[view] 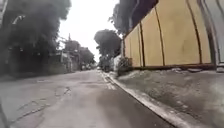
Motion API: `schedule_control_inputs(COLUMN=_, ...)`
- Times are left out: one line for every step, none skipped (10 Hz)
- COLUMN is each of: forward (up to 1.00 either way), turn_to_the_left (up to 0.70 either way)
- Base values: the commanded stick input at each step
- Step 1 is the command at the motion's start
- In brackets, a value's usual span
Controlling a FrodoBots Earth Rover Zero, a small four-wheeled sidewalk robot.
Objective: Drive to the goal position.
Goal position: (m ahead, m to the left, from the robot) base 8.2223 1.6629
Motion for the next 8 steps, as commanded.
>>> schedule_control_inputs(forward=0.70, turn_to_the_left=0.00)
schedule_control_inputs(forward=0.70, turn_to_the_left=0.00)
schedule_control_inputs(forward=0.70, turn_to_the_left=0.00)
schedule_control_inputs(forward=0.70, turn_to_the_left=0.00)
schedule_control_inputs(forward=0.70, turn_to_the_left=0.00)
schedule_control_inputs(forward=0.70, turn_to_the_left=0.00)
schedule_control_inputs(forward=0.70, turn_to_the_left=0.00)
schedule_control_inputs(forward=0.70, turn_to_the_left=0.00)
